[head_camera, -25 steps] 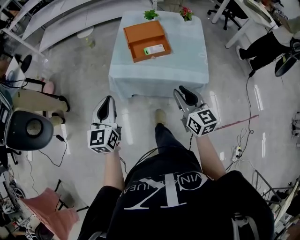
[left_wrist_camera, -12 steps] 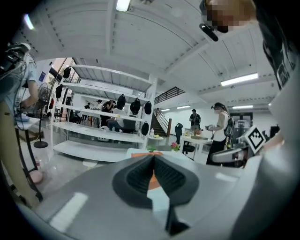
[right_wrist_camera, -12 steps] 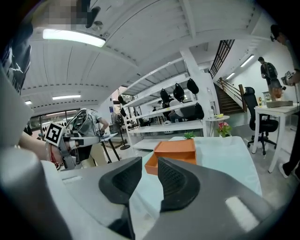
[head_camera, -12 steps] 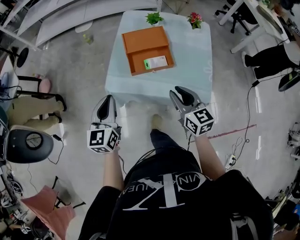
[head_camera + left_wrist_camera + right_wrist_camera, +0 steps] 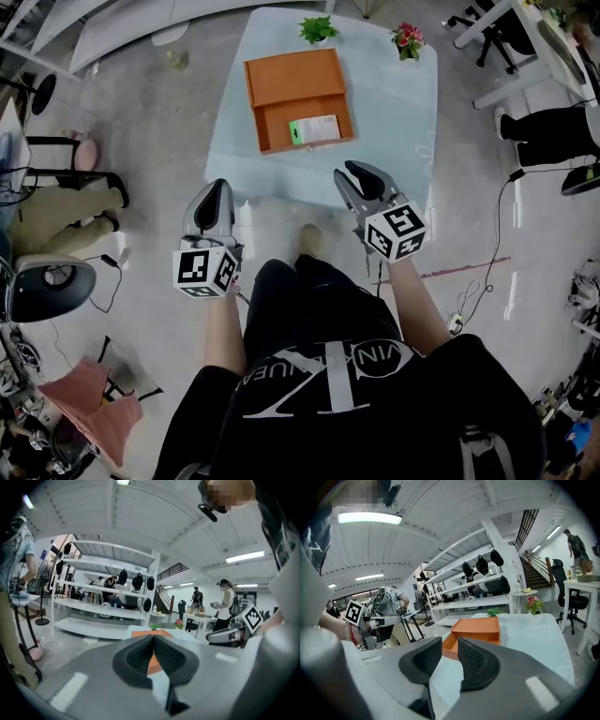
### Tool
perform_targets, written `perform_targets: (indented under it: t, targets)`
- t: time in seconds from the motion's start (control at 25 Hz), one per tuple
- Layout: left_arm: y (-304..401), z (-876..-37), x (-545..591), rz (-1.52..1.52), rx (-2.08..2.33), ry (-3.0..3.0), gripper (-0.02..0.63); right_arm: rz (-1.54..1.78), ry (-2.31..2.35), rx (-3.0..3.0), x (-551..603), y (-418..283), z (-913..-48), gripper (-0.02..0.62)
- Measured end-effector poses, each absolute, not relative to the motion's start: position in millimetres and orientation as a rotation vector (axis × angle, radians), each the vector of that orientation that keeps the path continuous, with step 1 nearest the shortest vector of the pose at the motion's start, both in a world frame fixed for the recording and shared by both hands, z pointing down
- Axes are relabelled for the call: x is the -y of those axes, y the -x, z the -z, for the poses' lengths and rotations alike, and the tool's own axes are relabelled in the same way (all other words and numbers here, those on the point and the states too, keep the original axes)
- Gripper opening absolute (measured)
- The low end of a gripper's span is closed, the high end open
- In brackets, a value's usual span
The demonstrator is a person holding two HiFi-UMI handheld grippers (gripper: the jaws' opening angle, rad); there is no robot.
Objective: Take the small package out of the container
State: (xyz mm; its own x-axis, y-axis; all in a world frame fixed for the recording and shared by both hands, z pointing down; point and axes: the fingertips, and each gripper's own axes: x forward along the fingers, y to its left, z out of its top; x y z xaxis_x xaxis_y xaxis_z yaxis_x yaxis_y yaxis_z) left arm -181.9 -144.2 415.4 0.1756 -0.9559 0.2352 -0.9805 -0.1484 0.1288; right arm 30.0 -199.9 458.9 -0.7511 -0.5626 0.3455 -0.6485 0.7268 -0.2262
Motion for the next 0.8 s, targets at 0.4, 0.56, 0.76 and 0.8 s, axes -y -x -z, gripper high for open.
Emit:
perform_targets:
  t: [0.4, 0.56, 0.76, 0.8]
  targets:
    - [179.3, -419.5, 185.2, -0.145, 1.812, -2.195, 0.000, -0.567, -0.912, 2.604, 232.0, -30.4, -480.7, 0.107]
    - [179.7, -434.1, 189.4, -0.214, 1.776, -2.197, 0.000, -0.569, -0.856, 2.565, 245.9, -16.8, -494.0, 0.109]
    - [192.7, -440.3, 220.0, -0.209, 1.738, -2.216, 0.000, -0.466, -0.744, 2.476, 274.8, 4.6, -506.4, 0.120]
    - [195.1, -441.7, 228.0, -0.206, 1.728, -2.221, 0.000, -0.445, -0.715, 2.450, 282.5, 8.9, -509.8, 0.124]
